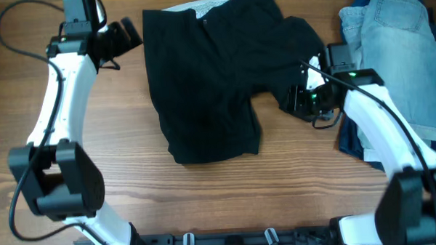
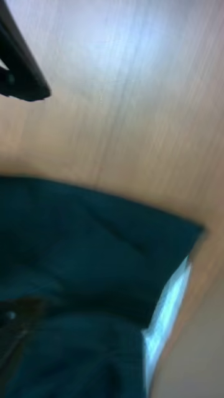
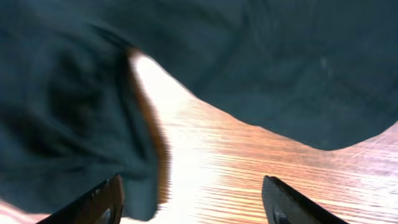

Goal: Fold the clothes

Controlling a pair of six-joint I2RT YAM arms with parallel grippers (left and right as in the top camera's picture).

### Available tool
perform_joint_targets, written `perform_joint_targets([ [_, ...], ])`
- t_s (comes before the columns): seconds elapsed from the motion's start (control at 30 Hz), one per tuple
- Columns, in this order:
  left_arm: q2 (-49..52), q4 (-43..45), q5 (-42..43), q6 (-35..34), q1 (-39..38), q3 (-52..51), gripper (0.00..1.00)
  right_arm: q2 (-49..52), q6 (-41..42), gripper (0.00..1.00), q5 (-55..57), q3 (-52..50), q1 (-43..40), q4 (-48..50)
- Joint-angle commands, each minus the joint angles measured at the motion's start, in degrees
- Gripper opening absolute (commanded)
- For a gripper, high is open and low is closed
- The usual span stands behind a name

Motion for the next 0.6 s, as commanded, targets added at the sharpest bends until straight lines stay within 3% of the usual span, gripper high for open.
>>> perform_joint_targets([
  [0.0,6.6,10.9,10.9,3.0,-1.0,0.8,1.0,-8.4,-2.3,0.75,-2.6,2.5,0.1,-0.1],
  [0.07,13.1,16.9,13.1,4.4,-2.7,0.8,1.0,-12.5,-2.8,0.76,-2.6,2.5,0.1,-0.6],
  [0.37,22.4,27.0,12.3,4.3,-4.2,0.8,1.0,-13.4,-2.9,0.77,-2.4,2.5,0.1,-2.6],
  [0.57,24.6,29.5,6.0,4.2,-4.4,0.8,1.0,-13.4,-2.8,0.77,-2.4,2.5,0.1,-2.6],
])
